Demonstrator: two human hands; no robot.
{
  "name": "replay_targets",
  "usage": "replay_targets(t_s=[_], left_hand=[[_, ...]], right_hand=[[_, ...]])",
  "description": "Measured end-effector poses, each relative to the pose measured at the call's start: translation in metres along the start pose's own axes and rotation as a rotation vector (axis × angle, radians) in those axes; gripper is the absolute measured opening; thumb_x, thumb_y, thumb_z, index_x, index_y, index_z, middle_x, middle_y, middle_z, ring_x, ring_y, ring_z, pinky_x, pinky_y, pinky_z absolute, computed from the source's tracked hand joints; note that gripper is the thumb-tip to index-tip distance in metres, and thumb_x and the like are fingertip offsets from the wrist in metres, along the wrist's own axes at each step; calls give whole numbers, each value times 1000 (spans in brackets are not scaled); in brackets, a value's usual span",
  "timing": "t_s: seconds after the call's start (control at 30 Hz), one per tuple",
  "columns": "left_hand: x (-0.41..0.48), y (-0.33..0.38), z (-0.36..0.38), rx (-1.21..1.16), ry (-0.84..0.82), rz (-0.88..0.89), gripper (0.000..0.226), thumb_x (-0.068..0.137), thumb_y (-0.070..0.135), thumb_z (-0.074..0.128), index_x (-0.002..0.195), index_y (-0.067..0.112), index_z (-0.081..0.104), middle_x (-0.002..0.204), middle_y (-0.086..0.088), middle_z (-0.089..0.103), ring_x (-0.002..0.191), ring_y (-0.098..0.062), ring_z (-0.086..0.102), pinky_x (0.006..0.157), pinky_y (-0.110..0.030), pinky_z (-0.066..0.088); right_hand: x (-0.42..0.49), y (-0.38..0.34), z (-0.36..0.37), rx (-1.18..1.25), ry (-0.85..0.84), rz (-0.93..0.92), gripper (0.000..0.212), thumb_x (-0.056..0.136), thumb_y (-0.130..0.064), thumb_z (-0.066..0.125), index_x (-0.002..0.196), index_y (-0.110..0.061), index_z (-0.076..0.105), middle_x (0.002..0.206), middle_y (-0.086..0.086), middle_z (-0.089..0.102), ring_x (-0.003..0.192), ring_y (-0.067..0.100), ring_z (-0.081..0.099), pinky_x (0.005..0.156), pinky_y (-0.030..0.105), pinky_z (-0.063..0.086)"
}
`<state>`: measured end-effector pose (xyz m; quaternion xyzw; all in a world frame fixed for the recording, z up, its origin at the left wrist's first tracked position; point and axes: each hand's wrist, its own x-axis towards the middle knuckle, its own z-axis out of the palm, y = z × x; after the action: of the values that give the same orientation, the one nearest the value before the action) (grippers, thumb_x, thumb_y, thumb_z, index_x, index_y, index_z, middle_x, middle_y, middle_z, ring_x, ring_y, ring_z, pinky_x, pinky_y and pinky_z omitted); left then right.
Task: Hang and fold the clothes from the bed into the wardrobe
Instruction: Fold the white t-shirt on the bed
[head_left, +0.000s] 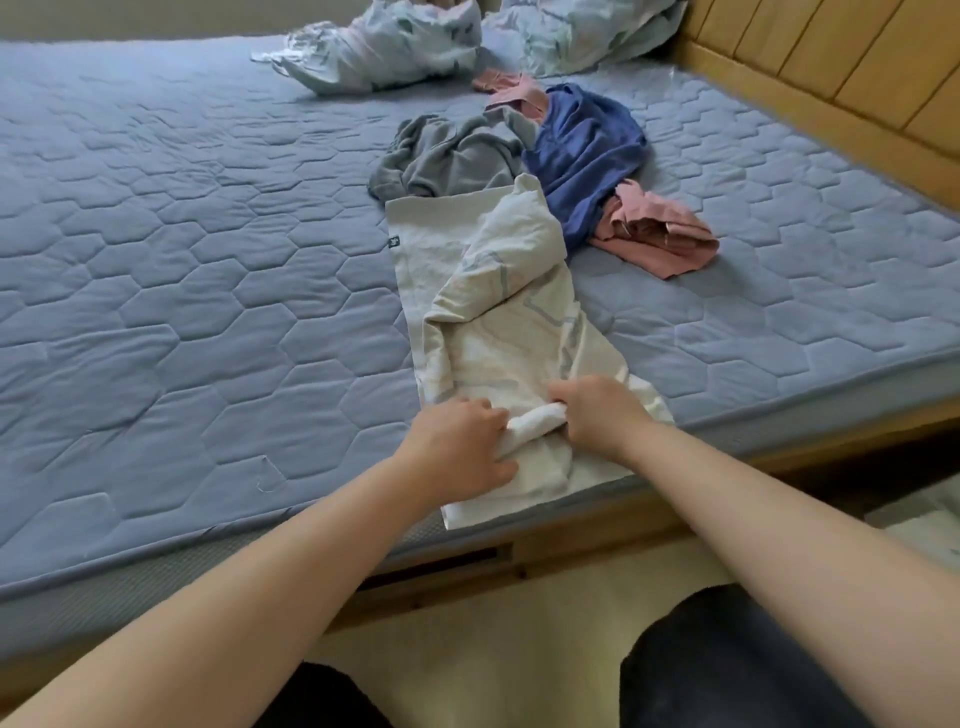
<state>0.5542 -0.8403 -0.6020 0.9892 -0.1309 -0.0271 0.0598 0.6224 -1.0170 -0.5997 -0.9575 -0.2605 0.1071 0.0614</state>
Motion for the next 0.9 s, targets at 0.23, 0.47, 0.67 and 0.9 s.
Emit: replay_targets(t_s=[0.23, 0.47, 0.67, 0.9], left_hand=[[-23, 3, -5, -67, 207, 99, 7, 81, 14, 54, 86, 12, 50, 74, 0, 47, 60, -23, 45, 48, -27, 23], [-45, 1, 20, -15, 143, 310, 15, 86, 14, 57, 100, 17, 58, 90, 0, 58, 74, -18, 53, 53, -28, 38], [-59, -12, 25, 106, 239, 349, 30, 56, 10, 83, 75, 17, 62, 65, 4, 54, 53, -13, 46, 40, -22, 28], [-50, -20, 23, 184, -27, 434, 17, 88, 15, 50, 104, 20, 50, 92, 2, 51, 75, -15, 41, 57, -30, 36]], right_hand=[[-52, -1, 6, -47, 405, -177, 21, 71, 13, 62, 88, 1, 64, 74, 18, 65, 65, 35, 64, 53, 38, 52], [-74, 5, 15, -258, 251, -133, 14, 79, -4, 62, 92, -9, 65, 101, 8, 62, 93, 26, 55, 85, 38, 45], [-89, -2, 33, -213, 500, -169, 26, 65, -2, 77, 86, -6, 63, 87, 11, 60, 80, 27, 59, 77, 38, 51], [-76, 0, 39, -449, 177, -190, 21, 78, 6, 59, 88, -13, 56, 81, 5, 56, 71, 19, 48, 55, 27, 38]])
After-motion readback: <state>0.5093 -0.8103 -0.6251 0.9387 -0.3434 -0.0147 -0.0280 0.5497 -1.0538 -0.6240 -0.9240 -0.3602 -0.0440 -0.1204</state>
